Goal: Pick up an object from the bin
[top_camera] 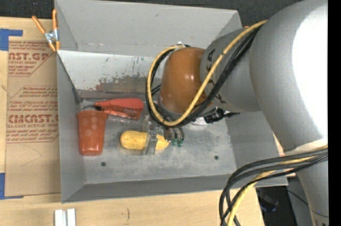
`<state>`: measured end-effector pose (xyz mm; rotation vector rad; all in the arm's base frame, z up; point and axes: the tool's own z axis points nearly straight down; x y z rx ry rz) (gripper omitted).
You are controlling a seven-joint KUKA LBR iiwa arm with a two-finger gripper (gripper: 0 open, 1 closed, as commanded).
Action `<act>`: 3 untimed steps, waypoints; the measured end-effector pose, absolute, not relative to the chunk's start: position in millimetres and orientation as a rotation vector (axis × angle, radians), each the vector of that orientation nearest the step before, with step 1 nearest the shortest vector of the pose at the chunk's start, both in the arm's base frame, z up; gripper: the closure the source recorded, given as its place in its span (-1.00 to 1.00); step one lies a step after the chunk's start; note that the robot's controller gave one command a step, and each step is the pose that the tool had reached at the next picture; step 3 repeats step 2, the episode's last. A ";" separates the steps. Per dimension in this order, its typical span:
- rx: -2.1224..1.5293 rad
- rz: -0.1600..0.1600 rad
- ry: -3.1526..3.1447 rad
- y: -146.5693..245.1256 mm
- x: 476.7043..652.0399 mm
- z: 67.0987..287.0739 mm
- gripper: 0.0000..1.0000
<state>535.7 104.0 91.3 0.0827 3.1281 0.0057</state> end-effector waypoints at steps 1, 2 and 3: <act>0.083 0.006 3.128 104.0 535.7 91.3 1.00; 0.101 0.007 3.128 117.3 531.1 294.2 1.00; 0.101 0.007 3.128 117.3 531.1 294.2 1.00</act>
Offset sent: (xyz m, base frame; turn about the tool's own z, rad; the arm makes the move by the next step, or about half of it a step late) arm -0.0055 0.0144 0.2330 0.0151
